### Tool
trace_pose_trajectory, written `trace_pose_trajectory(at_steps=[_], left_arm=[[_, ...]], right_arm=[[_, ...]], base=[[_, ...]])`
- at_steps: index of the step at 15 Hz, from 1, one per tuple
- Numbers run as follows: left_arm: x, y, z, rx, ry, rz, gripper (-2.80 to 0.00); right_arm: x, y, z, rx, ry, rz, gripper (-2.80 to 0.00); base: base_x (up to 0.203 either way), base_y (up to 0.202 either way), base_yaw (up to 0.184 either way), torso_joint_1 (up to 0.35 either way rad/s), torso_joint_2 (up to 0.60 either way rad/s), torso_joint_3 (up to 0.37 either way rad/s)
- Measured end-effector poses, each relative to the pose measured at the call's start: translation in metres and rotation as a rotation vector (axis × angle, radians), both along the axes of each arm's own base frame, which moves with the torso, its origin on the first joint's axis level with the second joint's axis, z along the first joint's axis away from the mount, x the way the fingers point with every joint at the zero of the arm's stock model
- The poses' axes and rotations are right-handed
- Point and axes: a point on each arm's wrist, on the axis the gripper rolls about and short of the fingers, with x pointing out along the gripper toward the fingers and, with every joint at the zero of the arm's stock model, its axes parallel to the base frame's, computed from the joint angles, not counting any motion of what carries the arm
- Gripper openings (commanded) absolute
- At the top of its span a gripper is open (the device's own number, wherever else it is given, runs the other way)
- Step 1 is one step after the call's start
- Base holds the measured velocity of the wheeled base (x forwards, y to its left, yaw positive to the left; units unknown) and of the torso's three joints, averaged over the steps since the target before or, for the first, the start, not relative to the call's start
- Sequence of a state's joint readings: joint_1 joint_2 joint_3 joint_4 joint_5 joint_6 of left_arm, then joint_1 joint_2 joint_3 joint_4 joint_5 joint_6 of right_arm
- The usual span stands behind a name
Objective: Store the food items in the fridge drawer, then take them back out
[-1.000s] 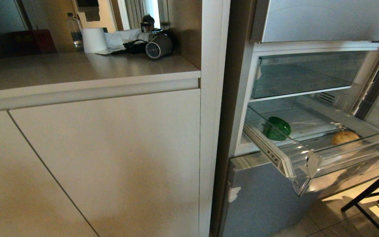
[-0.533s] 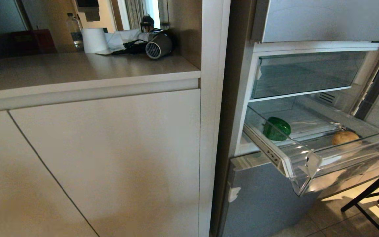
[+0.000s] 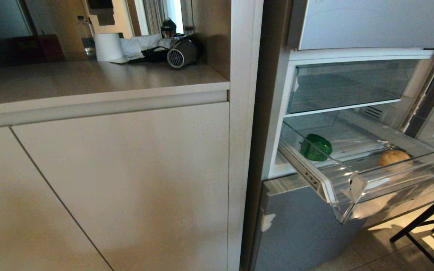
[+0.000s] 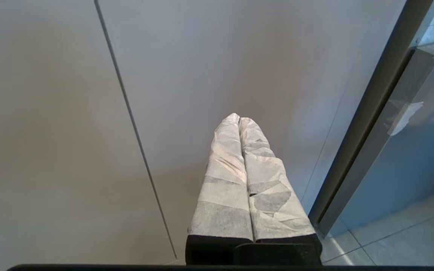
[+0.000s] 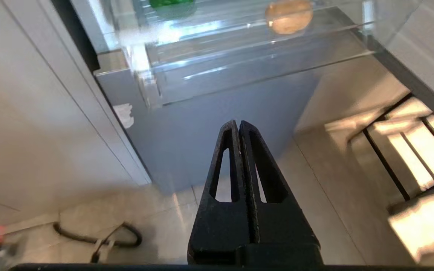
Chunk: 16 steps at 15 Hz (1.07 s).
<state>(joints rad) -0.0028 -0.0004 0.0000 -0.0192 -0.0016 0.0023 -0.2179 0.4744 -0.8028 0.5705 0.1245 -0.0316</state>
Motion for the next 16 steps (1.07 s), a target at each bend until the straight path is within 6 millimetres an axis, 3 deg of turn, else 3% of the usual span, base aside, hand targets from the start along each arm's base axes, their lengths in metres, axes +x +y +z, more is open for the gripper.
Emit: trace_pose_trajectory(at_steps=[3, 7, 11, 16], left_arm=[[0.0, 0.0, 0.0, 0.0, 0.0, 0.0, -2.8], [0.0, 0.0, 0.0, 0.0, 0.0, -0.001, -2.8], [0.0, 0.0, 0.0, -0.001, 0.0, -0.001, -2.8], [0.0, 0.0, 0.0, -0.001, 0.0, -0.001, -2.8]], right_arm=[[0.012, -0.007, -0.055, -0.027, -0.132, -0.04, -2.8], [0.024, -0.009, -0.127, -0.155, -0.199, 0.036, -2.8], [0.008, -0.008, -0.159, -0.117, -0.186, 0.126, -2.8], [0.003, -0.008, -0.165, -0.045, -0.231, 0.116, -2.8]], base=[[0.0, 0.0, 0.0, 0.0, 0.0, 0.0], [0.0, 0.0, 0.0, 0.0, 0.0, 0.0], [0.0, 0.0, 0.0, 0.0, 0.0, 0.0], [0.0, 0.0, 0.0, 0.0, 0.0, 0.0]])
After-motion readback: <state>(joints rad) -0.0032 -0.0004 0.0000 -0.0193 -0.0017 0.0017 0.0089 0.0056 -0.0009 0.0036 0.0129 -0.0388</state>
